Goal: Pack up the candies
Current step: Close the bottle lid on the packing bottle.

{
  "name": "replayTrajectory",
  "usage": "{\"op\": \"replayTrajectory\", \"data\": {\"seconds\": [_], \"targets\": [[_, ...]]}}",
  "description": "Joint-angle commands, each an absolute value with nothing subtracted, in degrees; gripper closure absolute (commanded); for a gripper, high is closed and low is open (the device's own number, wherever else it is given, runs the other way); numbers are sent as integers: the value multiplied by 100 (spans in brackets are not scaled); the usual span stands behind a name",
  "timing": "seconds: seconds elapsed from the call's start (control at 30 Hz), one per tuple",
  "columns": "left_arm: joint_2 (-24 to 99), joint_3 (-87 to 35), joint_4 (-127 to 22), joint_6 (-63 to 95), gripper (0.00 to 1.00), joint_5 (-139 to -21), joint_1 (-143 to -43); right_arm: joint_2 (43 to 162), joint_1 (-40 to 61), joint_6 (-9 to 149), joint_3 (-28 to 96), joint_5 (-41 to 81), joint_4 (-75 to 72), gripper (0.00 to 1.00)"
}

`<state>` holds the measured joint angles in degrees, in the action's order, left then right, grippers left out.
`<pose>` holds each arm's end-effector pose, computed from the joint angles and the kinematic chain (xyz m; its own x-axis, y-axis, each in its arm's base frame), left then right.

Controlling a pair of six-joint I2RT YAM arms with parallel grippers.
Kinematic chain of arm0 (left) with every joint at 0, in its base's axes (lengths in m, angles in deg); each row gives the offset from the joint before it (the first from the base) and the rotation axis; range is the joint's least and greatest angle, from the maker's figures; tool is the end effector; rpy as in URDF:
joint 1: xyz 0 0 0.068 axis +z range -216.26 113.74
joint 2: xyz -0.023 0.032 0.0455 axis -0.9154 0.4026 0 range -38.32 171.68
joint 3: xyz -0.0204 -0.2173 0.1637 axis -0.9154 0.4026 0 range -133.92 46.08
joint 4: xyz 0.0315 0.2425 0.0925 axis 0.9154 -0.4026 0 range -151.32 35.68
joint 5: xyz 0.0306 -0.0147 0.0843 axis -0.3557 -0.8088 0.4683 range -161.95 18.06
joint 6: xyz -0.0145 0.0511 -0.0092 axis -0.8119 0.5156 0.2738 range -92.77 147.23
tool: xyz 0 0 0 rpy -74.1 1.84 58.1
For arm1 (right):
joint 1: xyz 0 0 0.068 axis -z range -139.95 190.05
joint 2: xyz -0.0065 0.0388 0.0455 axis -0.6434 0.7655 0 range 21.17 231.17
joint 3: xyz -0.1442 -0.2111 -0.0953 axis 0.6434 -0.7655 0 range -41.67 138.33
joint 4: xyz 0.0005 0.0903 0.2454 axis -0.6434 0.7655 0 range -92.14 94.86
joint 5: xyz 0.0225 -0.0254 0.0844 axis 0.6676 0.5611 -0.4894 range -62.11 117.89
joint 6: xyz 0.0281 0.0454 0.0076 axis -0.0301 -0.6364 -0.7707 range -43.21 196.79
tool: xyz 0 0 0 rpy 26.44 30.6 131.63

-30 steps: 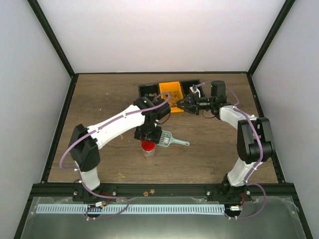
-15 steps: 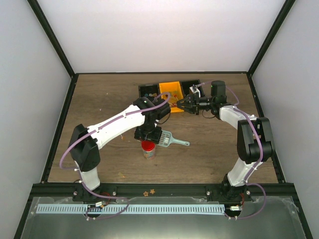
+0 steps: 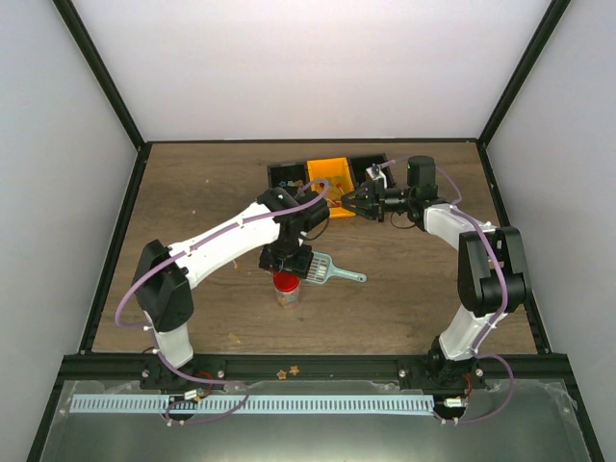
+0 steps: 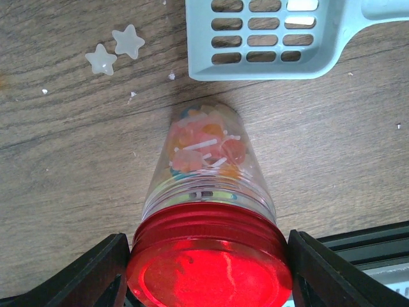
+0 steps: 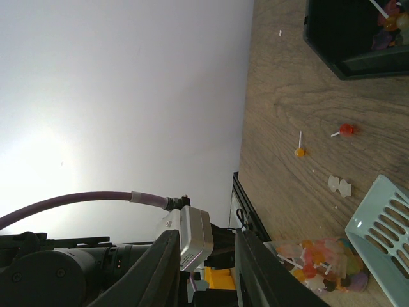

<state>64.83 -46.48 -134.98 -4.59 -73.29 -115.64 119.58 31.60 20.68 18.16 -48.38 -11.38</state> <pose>0.2139 -0.2507 0.2750 -0.9530 0.3015 0.0311 0.3014 0.9535 -0.0084 0.3505 0.0870 0.2284 -0.9945 0.0514 -0.0908 -0.0840 0.1212 0.9891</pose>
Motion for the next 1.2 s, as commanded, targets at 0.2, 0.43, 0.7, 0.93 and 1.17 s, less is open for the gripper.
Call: {"op": "replayTrajectory", "data": {"seconds": [0.2,0.43,0.7,0.93,1.17], "targets": [[6513,-4612,-13527,-424,31,-7327,-11539,11973,3152,2166,1845,-4912,-1145,75],[6504,-4587,-13527,-415,30,-7327,-11539,11985,3155,2165,1845,-4918,-1146,75],[6518,-4609,-13527,-371,27,-7337,-11537,12005,3153,2168,1850,-4910,-1146,75],[6539,-4657,-13527,-356,25,-7324,-11538,12005,3153,2158,1854,-4911,-1137,75],[6507,-4852,-13527,-307,22,-7233,-11535,11996,3152,2152,1871,-4912,-1130,75]]}}
